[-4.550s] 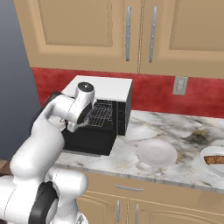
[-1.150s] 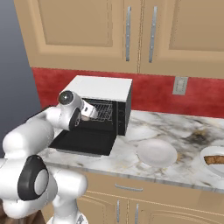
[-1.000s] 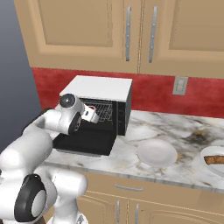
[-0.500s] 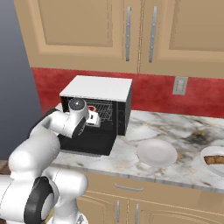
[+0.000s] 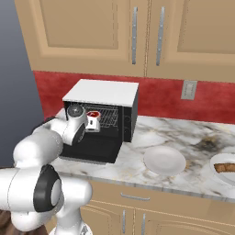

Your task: Open the toaster oven door. Place the baguette on the bottom rack in the toaster oven and place the steak on the top rack.

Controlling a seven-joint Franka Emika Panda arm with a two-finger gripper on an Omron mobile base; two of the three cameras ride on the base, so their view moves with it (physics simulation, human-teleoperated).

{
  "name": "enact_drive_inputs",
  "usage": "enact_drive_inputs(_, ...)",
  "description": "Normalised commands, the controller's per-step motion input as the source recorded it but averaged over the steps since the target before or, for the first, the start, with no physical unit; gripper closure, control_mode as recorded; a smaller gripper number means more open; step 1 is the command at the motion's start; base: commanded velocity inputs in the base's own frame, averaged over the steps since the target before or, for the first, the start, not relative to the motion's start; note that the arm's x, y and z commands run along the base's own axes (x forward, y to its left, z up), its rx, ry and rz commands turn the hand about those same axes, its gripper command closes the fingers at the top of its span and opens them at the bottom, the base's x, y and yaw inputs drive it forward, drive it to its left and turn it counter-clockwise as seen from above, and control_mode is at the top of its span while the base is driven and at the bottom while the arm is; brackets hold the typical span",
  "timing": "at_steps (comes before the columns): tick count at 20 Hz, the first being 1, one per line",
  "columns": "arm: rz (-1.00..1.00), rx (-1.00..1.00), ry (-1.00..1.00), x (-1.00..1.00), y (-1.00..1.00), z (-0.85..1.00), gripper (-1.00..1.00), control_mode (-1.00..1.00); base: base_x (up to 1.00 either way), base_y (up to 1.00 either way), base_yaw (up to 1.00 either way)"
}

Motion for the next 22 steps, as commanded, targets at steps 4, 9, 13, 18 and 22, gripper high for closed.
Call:
enact_drive_inputs(4,0.00,0.00,-0.01,0.48,0.03,0.00,-1.00,-1.00,0.00,0.00,0.00)
enact_drive_inputs(9,0.00,0.00,0.00,0.73,0.00,0.00,-1.00,-1.00,0.00,0.00,0.00)
enact_drive_inputs(13,0.00,0.00,0.00,0.50,0.00,0.00,-1.00,-1.00,0.00,0.00,0.00)
enact_drive_inputs(18,0.00,0.00,-0.01,0.21,0.00,0.00,-1.00,-1.00,0.00,0.00,0.00)
enact_drive_inputs(22,0.00,0.00,-0.01,0.19,0.00,0.00,-1.00,-1.00,0.00,0.00,0.00)
